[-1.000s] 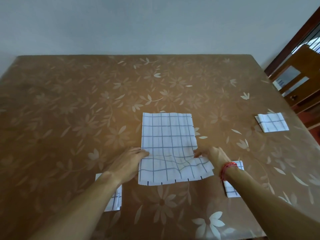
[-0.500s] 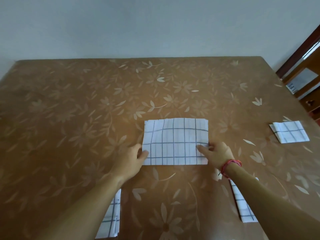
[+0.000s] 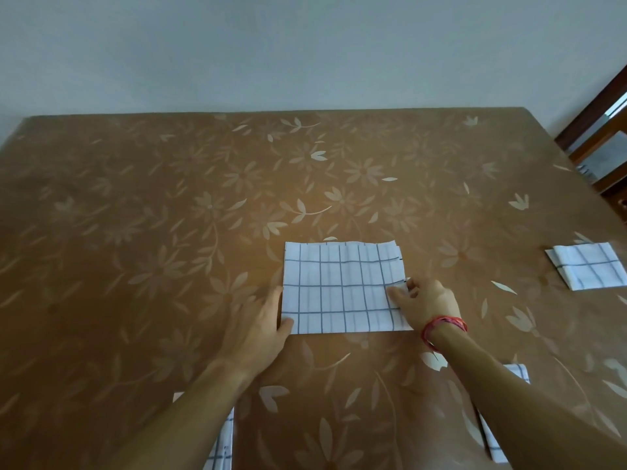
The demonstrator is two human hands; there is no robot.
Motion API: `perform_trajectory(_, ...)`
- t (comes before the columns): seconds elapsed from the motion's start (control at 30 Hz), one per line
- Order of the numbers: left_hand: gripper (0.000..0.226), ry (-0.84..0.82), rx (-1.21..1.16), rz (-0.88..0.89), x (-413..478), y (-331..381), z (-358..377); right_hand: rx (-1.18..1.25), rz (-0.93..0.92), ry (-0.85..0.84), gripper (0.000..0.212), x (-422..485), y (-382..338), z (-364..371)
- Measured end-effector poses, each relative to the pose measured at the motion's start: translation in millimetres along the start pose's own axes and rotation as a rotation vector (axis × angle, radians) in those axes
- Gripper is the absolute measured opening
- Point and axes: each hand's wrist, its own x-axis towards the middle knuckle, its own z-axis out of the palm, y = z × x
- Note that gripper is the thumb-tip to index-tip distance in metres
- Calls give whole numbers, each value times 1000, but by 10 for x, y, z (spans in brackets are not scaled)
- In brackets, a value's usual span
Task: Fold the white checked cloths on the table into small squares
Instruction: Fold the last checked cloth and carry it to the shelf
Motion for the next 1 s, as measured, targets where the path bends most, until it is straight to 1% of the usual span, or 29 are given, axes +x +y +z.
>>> perform_trajectory(0.2,45,29,-13,19,-8,-52,65,-34,16,50,23,32,-13,31)
perform_trajectory(0.27,42,82,75,87,-58,-37,92,-101,-28,100,33,5,-33,14)
perform_trajectory(0.33,40,109,139,204,-174,50,133,-164,-91,157,41,-72,-45,2)
perform_trajectory(0.4,40,72,166,316,-314,176,195,-215,-226,189,45,-193,-43,28)
perform_trajectory(0.47,46,32,217,394,-454,300,282,-284,-425,187,45,-360,-18,114)
perform_trajectory(0.57,51,4,286,430,-576,386,433,-377,-679,195,46,-676,37,315)
perform_trajectory(0.63,51,4,312,416,-586,377,531,-437,-764,149,49,-843,84,453)
perform_trajectory(0.73,50,24,355,412,-568,369,621,-538,-801,42,59,-952,155,612)
perform_trajectory(1.0,51,-15,390,361,-558,338,662,-603,-791,-7,59,-965,192,703)
